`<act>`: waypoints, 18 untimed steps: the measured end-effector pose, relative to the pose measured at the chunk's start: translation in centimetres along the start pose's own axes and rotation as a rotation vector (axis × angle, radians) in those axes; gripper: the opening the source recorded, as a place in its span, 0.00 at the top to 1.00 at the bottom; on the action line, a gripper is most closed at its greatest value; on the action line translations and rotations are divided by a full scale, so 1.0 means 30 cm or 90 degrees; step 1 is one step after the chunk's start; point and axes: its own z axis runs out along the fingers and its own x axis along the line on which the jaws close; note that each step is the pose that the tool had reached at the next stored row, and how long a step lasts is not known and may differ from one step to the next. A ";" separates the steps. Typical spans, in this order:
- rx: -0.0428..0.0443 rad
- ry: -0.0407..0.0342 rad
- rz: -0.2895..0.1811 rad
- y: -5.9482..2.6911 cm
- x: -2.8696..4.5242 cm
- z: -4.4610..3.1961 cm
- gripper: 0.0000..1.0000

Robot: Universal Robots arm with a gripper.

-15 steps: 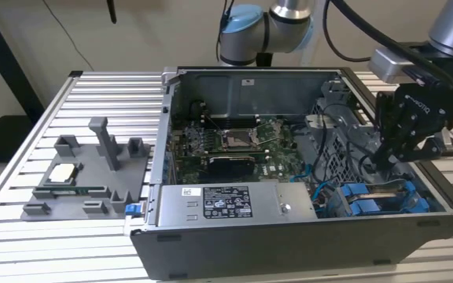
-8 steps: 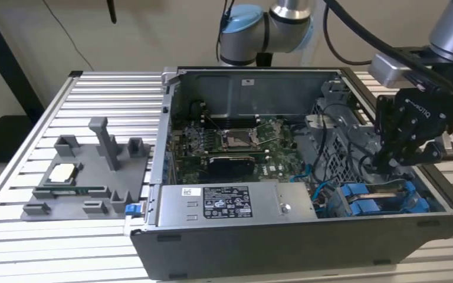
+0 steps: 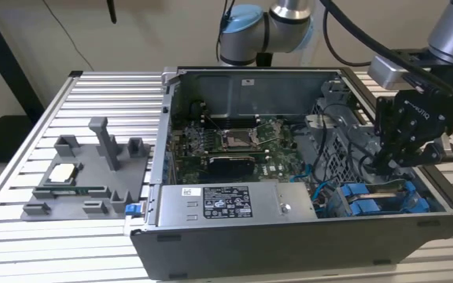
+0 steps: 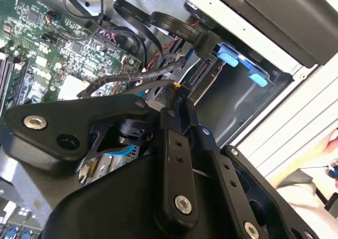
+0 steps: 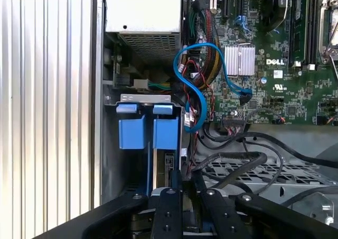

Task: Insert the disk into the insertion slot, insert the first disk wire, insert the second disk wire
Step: 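Insert the first disk wire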

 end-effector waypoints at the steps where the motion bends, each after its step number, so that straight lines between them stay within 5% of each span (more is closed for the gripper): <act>1: 0.0000 0.0000 0.000 0.000 0.000 0.001 0.81; 18: 0.0000 0.0006 0.000 -0.001 0.000 0.014 0.81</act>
